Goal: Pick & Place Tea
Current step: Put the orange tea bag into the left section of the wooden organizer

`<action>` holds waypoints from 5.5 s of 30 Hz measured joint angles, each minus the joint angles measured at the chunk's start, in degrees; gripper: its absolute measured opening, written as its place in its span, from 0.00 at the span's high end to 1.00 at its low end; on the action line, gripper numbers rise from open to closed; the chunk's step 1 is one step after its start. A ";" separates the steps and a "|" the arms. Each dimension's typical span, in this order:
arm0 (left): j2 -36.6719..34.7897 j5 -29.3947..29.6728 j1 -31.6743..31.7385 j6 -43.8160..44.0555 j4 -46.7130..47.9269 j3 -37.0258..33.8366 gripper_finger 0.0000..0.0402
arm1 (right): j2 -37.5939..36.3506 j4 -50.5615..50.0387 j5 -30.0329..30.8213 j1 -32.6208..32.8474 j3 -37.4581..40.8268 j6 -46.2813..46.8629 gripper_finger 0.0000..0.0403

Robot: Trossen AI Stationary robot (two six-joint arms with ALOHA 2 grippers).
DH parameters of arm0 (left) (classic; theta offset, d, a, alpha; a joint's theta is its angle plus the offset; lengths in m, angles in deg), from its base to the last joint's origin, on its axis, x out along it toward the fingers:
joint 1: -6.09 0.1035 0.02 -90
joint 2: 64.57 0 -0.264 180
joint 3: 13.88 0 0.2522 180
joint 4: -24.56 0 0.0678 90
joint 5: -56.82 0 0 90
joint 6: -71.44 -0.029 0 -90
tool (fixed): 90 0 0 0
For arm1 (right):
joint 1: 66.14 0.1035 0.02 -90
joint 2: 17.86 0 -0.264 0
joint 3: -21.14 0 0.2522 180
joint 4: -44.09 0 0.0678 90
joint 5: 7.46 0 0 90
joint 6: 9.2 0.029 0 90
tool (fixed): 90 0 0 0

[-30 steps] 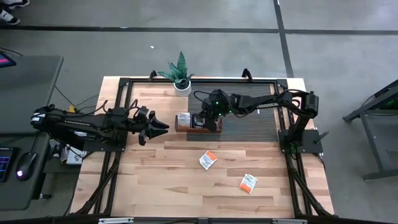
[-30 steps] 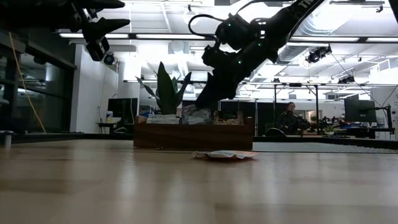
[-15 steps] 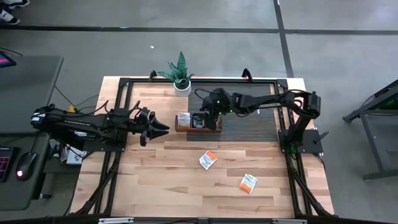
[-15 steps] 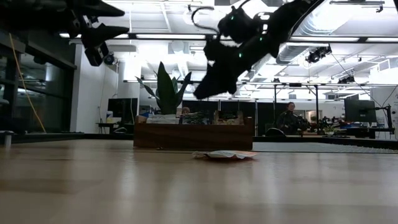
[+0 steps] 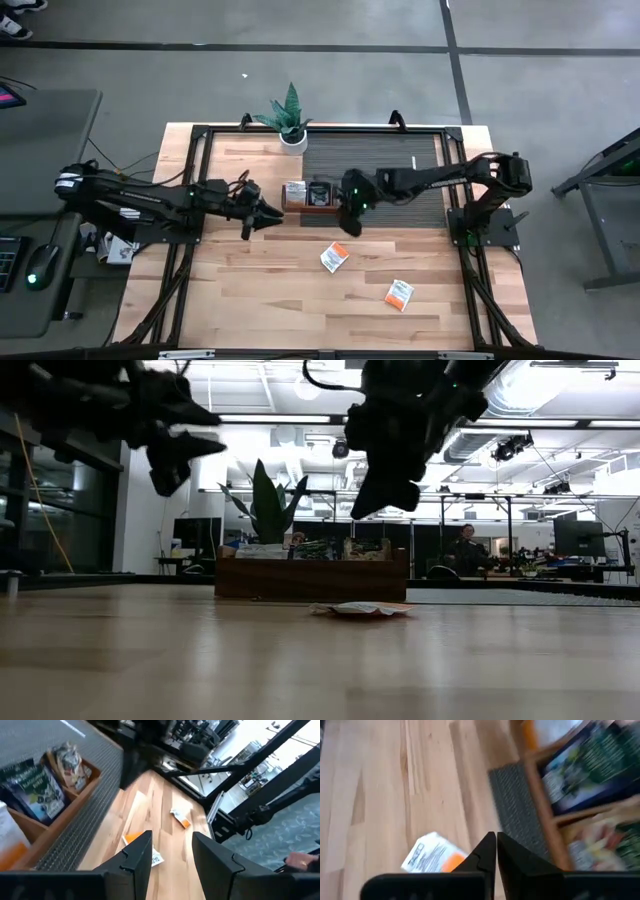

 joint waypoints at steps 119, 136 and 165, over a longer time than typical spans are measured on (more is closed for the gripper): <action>51.32 22.12 -19.96 33.05 19.83 32.70 1.00 | -0.96 24.13 11.55 19.62 14.77 25.70 1.00; 34.71 12.56 -8.09 0.81 63.26 45.58 1.00 | -18.57 -17.52 7.25 22.08 14.71 31.43 1.00; 55.68 14.30 9.77 -43.49 113.34 90.80 1.00 | -18.08 -25.33 16.05 29.47 14.67 37.77 1.00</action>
